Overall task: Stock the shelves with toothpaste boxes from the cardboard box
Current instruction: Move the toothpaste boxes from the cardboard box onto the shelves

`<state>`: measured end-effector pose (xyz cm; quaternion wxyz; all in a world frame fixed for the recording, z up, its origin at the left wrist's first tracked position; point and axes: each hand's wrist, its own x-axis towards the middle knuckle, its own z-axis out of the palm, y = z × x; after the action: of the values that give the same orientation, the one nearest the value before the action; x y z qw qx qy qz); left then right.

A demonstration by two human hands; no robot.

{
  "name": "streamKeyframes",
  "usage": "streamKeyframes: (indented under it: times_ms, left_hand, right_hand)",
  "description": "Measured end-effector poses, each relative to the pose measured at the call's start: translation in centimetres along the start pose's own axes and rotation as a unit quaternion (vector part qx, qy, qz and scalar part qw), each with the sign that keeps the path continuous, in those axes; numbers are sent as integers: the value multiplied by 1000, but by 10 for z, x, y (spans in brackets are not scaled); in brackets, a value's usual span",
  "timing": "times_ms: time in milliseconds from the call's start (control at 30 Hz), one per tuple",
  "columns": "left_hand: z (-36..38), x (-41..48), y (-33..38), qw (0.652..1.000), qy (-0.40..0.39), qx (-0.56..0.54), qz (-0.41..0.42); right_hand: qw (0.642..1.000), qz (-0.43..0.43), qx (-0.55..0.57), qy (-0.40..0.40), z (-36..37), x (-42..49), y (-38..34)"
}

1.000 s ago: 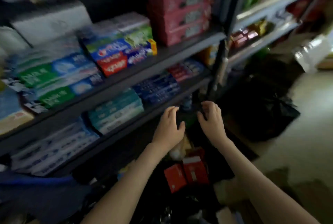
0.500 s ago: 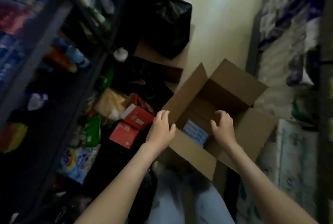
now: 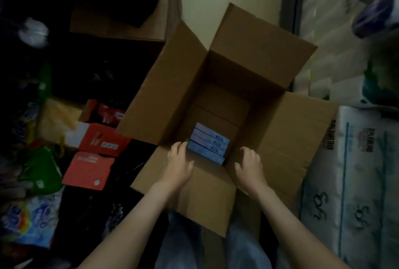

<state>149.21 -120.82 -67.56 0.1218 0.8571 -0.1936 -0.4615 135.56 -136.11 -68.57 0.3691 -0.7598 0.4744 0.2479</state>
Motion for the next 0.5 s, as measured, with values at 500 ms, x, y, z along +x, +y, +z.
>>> streamKeyframes:
  times_ms: [500]
  left_hand:
    - [125,214,-50,959,-114,255,-51]
  right_hand:
    - [970,131,-37,-200,171,206,55]
